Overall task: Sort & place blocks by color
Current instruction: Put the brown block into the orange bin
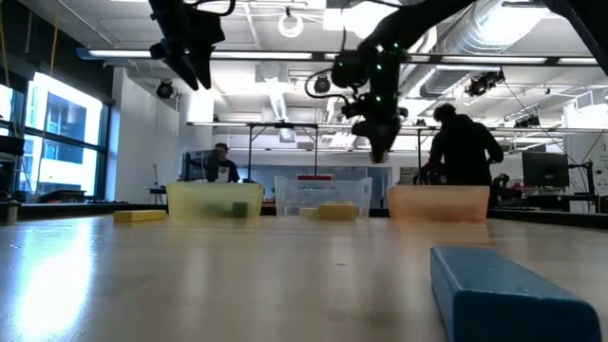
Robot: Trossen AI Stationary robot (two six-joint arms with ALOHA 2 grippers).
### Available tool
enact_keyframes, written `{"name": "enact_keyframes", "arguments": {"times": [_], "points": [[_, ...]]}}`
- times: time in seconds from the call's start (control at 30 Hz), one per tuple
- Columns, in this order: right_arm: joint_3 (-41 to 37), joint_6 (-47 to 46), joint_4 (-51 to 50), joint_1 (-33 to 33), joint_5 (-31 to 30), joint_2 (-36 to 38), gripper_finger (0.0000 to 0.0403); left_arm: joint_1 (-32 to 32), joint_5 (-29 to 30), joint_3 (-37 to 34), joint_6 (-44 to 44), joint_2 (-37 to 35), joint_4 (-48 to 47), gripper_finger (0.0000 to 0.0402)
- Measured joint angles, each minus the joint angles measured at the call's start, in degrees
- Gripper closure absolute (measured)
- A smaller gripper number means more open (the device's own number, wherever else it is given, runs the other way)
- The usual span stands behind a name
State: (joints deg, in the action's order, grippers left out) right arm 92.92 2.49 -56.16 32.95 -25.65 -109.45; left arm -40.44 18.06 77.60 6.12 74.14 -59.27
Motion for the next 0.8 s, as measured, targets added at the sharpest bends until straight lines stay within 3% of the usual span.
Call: {"name": "enact_keyframes", "arguments": {"times": [0.17,0.43,0.53,0.8], "points": [[0.0,-2.5,-0.36,7.39,9.15,0.0,0.0299,-2.46,0.0,0.0,2.98,-0.01,0.01,0.0188],[0.0,-2.78,-1.05,16.34,18.61,0.0,0.0299,-5.71,-0.14,0.0,4.89,0.49,0.07,0.0188],[0.0,-5.15,-2.54,18.74,22.54,0.0,0.0299,-6.59,-2.78,0.0,7.11,1.4,0.07,0.0188],[0.0,-5.2,-6.27,20.26,25.23,-1.73,0.0299,-6.91,-5.86,0.0,9.98,6.47,0.06,0.0188]]}}
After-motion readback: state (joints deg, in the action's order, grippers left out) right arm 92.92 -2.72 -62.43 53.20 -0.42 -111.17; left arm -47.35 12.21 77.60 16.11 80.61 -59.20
